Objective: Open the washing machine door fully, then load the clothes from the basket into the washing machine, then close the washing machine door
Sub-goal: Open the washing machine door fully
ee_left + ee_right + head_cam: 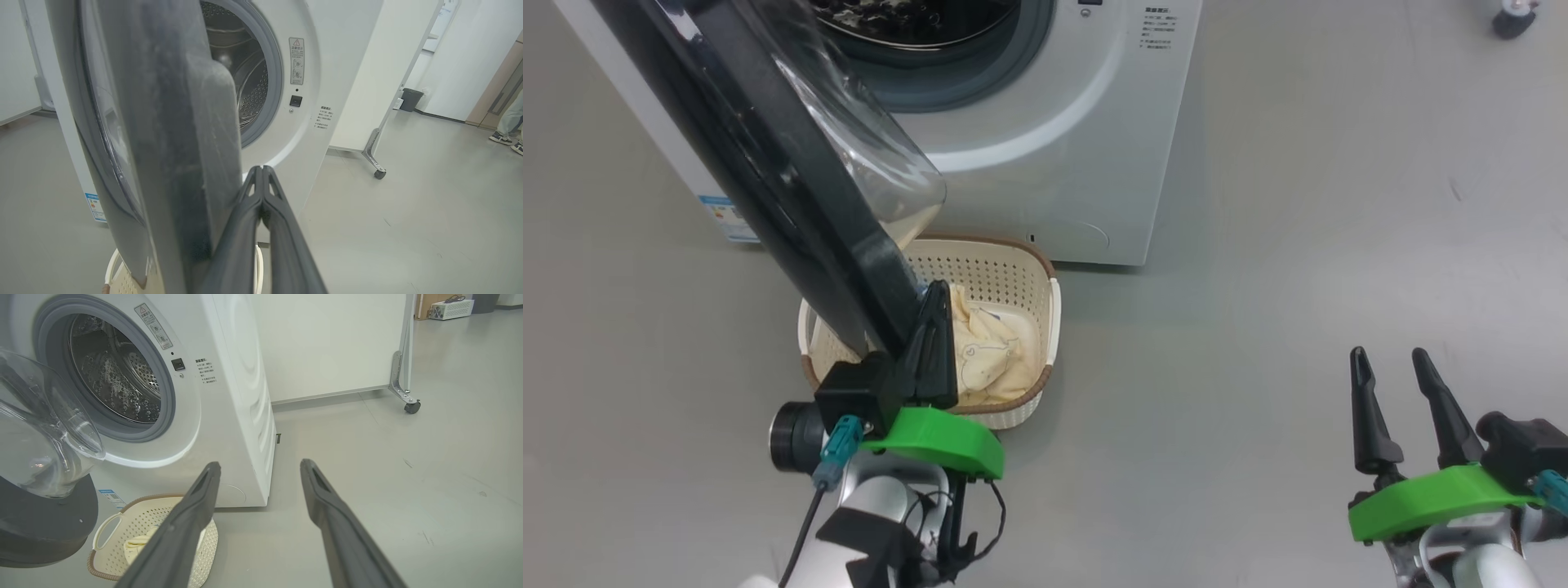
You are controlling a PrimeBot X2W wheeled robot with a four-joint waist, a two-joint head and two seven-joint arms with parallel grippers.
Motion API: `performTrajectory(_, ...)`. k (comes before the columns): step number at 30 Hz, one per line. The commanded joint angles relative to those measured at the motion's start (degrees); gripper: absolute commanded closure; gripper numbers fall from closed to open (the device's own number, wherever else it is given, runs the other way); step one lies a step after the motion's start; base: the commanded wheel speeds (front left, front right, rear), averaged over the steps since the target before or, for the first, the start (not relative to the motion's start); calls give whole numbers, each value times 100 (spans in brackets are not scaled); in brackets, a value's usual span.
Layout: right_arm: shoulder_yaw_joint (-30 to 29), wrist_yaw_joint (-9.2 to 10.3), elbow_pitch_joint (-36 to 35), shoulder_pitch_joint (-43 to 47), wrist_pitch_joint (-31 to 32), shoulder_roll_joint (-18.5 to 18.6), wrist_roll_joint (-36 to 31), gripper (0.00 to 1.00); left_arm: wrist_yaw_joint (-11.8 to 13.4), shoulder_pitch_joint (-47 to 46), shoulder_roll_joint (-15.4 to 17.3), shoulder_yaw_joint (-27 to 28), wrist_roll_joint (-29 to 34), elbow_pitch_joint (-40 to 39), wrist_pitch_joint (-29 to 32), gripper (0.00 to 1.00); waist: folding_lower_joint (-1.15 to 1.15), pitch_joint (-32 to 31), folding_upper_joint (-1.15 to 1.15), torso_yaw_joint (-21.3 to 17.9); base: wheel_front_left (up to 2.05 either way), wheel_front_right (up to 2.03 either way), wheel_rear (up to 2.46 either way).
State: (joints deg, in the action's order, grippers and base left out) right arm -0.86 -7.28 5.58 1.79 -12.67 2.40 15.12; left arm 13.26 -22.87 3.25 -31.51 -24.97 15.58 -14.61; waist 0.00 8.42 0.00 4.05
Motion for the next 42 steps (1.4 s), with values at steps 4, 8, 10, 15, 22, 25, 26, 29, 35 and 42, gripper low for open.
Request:
performTrajectory(4,120,-21,-189,-265,-48,48,-33,0,106,-48,167,184,66,-362,8,100,0,14,0,155,0,0,0)
performTrajectory(8,116,-21,-203,-261,-20,48,-54,0,158,23,209,162,76,-480,44,100,0,12,0,304,0,0,0)
performTrajectory(10,111,-21,-207,-251,0,48,-58,0,168,60,228,156,65,-520,59,100,0,7,0,373,0,0,0)
performTrajectory(15,132,-21,-207,-254,39,48,-68,0,222,186,280,186,3,-566,103,100,0,-27,0,474,0,0,0)
performTrajectory(22,204,-21,-188,-275,51,48,-45,0,239,203,333,236,-70,-432,128,100,0,-86,0,377,0,0,0)
performTrajectory(25,191,-21,-169,-250,38,48,-19,0,235,162,347,257,-87,-363,122,100,0,-98,0,315,0,0,0)
performTrajectory(26,186,-21,-164,-239,34,48,-12,0,238,154,354,264,-89,-347,119,100,0,-99,0,299,0,0,0)
performTrajectory(29,162,-21,-158,-214,19,48,1,0,257,154,385,280,-78,-325,105,100,0,-89,0,291,0,0,0)
performTrajectory(35,100,-21,-161,-194,-3,48,7,0,285,193,414,283,-78,-327,85,100,0,-58,0,500,0,0,0)
performTrajectory(42,82,-21,-203,-213,21,48,-43,0,369,280,455,305,-53,-384,57,100,0,-55,0,841,0,0,0)
